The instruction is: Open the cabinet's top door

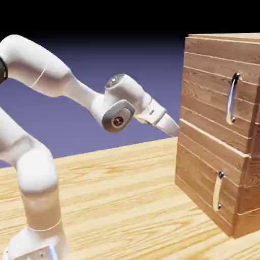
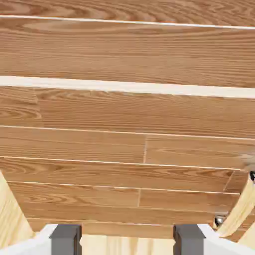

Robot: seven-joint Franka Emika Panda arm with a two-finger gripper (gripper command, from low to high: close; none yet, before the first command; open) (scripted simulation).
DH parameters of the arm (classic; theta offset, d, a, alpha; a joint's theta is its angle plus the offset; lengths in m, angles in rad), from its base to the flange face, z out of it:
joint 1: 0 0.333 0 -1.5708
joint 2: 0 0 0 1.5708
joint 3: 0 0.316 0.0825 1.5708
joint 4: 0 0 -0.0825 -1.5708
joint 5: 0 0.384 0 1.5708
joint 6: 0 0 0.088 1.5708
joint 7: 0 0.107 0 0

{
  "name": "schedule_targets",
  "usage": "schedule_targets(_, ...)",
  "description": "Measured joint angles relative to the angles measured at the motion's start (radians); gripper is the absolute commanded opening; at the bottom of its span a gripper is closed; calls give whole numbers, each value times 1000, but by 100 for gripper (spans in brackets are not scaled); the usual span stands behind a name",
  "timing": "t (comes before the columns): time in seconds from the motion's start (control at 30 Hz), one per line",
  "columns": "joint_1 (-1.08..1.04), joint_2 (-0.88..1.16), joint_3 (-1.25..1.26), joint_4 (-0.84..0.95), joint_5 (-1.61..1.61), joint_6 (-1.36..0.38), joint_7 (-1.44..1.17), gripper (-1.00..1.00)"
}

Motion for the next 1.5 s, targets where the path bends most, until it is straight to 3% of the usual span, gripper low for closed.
schedule_targets(1.5, 718, -268, -806, 434, -1957, -36, 1400, 0)
